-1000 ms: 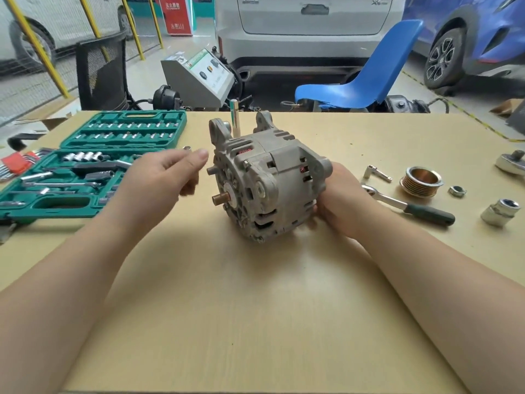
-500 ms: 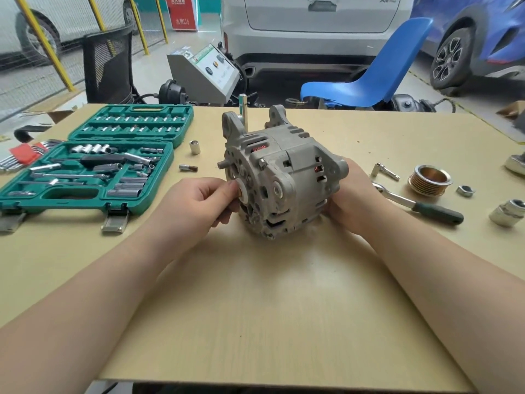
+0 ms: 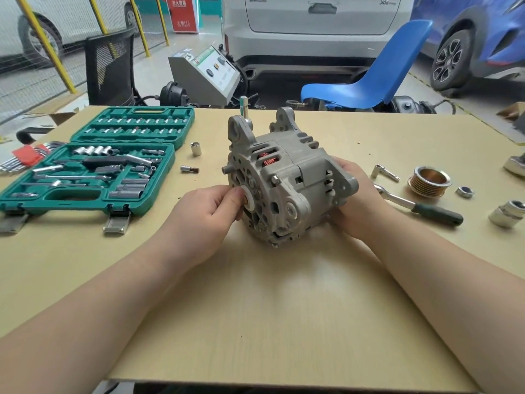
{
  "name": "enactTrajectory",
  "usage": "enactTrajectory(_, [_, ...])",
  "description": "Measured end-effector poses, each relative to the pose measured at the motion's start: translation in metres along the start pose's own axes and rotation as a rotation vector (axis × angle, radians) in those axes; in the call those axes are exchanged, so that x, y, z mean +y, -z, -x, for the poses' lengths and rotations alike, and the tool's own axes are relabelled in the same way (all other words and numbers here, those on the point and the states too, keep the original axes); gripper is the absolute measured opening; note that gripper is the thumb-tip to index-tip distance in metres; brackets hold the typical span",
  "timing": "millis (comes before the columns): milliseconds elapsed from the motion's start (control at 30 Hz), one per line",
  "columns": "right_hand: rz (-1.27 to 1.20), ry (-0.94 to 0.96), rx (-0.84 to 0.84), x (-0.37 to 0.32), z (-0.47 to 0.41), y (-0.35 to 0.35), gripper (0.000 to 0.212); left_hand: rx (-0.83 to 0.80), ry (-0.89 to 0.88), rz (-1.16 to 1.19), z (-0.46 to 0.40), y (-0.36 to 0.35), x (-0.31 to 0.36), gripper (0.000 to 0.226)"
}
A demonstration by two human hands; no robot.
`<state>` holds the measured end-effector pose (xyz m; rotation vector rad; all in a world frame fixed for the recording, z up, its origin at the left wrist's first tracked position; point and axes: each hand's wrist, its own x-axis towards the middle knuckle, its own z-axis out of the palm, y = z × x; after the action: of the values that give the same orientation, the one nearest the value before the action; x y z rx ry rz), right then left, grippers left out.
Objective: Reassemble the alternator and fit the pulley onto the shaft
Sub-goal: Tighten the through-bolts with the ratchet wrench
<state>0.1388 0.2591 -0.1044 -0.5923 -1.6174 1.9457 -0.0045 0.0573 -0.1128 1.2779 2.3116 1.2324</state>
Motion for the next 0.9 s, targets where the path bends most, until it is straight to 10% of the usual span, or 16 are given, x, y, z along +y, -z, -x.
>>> enactTrajectory(400, [0.037, -0.119, 0.134, -0.001, 0.006, -0.008, 0.019, 0.007, 0.324, 0.573, -0.012, -0.006, 0.005, 0.033])
enactTrajectory(900, [0.631, 0.143, 0.145, 0.015, 0.016, 0.006, 0.032, 0.106, 0.068, 0.376, -0.010, -0.015, -0.011, 0.037])
